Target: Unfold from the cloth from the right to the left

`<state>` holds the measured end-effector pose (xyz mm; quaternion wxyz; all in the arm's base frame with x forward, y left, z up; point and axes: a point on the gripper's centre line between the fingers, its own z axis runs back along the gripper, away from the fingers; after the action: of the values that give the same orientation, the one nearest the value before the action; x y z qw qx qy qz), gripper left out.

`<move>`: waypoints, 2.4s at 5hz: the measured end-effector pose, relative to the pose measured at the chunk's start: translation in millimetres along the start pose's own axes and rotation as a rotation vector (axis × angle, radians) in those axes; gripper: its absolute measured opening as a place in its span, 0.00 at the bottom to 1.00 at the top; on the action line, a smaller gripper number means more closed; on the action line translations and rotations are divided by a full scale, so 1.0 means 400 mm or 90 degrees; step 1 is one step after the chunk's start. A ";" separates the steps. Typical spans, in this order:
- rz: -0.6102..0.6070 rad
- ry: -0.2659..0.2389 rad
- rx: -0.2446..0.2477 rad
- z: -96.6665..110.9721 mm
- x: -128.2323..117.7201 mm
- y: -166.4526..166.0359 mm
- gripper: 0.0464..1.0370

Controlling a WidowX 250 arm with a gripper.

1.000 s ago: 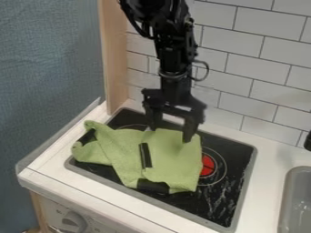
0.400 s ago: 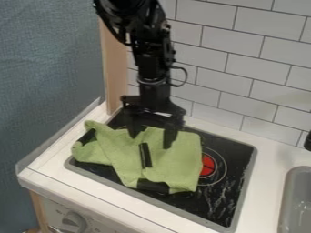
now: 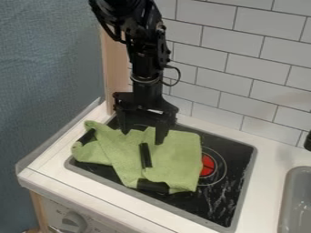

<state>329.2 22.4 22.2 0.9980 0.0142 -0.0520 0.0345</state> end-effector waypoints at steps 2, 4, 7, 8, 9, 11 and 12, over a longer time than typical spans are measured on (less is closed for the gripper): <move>0.000 0.024 0.008 -0.047 0.017 0.003 0.96; -0.002 0.047 0.012 -0.078 0.030 0.005 0.90; 0.003 0.033 0.023 -0.079 0.039 0.008 0.11; 0.004 0.033 0.021 -0.079 0.039 0.006 0.01; 0.004 0.032 0.018 -0.079 0.040 0.004 0.00; -0.006 0.029 -0.011 -0.077 0.041 -0.021 0.00; -0.016 0.009 -0.037 -0.052 0.053 -0.043 0.00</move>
<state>353.4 7.3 3.3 0.9986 -0.0142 -0.0456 0.0207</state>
